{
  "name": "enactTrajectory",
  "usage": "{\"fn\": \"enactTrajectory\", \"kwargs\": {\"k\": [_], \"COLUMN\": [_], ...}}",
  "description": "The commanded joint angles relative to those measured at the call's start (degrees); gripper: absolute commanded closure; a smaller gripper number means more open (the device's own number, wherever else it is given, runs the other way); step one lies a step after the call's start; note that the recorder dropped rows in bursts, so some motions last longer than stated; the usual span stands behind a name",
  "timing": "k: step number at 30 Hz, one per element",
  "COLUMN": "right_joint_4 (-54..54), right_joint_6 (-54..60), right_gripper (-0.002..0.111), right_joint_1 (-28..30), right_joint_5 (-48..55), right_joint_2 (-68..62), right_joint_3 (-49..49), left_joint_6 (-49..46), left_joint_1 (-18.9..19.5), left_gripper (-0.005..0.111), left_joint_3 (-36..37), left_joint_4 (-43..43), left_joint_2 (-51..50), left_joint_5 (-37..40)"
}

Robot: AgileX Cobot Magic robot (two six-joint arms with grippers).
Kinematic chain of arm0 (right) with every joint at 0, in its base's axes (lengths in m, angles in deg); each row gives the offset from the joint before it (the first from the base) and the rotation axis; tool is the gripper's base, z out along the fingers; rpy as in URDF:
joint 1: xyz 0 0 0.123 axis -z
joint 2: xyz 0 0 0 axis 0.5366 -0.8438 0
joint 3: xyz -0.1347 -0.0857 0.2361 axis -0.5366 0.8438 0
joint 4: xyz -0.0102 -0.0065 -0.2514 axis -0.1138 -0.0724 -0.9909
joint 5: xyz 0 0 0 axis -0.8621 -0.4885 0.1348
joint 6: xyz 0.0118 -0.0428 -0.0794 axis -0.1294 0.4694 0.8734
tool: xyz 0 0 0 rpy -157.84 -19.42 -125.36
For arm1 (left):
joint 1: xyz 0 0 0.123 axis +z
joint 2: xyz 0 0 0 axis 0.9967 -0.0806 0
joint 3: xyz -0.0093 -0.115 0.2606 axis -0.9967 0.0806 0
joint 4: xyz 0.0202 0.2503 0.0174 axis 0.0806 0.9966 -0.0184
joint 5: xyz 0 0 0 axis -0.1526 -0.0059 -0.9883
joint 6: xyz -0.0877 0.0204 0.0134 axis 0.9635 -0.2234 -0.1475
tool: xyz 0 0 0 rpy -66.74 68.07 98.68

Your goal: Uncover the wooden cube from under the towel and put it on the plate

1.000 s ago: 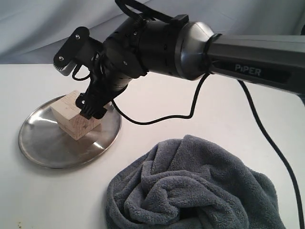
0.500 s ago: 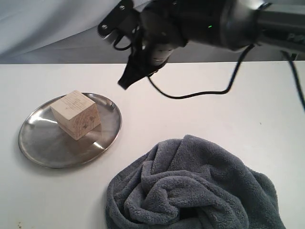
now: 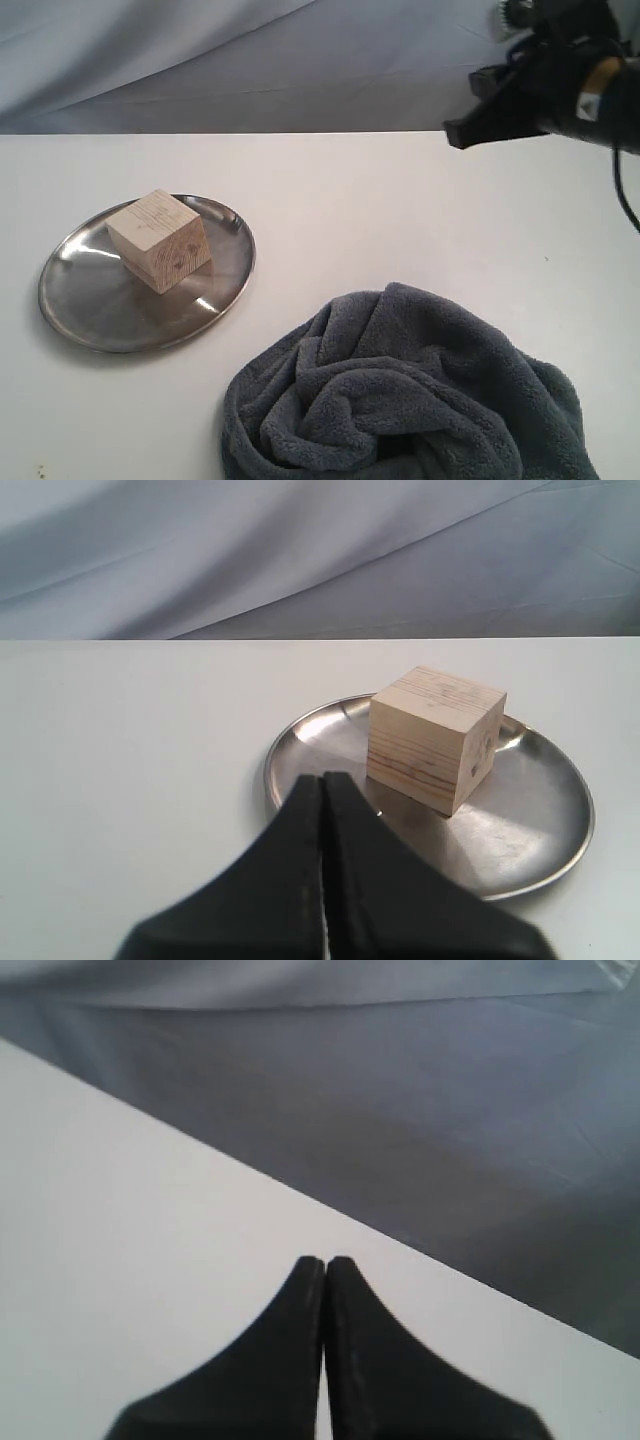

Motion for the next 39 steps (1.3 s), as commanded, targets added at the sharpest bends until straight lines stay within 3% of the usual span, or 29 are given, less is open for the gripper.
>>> {"fn": "enactTrajectory", "kwargs": {"k": [1, 3, 8, 15, 39], "right_joint_4": [3.71, 5.26, 7.63, 8.79, 14.50], "right_joint_6": [-0.34, 0.10, 1.37, 2.71, 3.06], "right_gripper": [0.108, 0.108, 0.108, 0.108, 0.108], "right_joint_1": [5.91, 6.72, 6.99, 6.99, 6.99], "right_joint_5": [-17.88, -25.83, -59.10, -59.10, -59.10], "right_joint_2": [1.81, 1.81, 1.81, 3.79, 3.79], "right_joint_3": [11.04, 16.54, 34.52, 42.77, 43.60], "left_joint_6": [0.05, 0.05, 0.05, 0.05, 0.05], "left_joint_1": [-0.29, -0.29, -0.29, -0.29, -0.29], "left_gripper": [0.107, 0.107, 0.107, 0.107, 0.107], "left_joint_3": [0.26, 0.26, 0.26, 0.26, 0.26], "left_joint_4": [-0.15, -0.15, -0.15, -0.15, -0.15], "left_joint_2": [0.13, 0.13, 0.13, 0.13, 0.13], "left_joint_5": [-0.39, -0.39, -0.39, -0.39, -0.39]}}
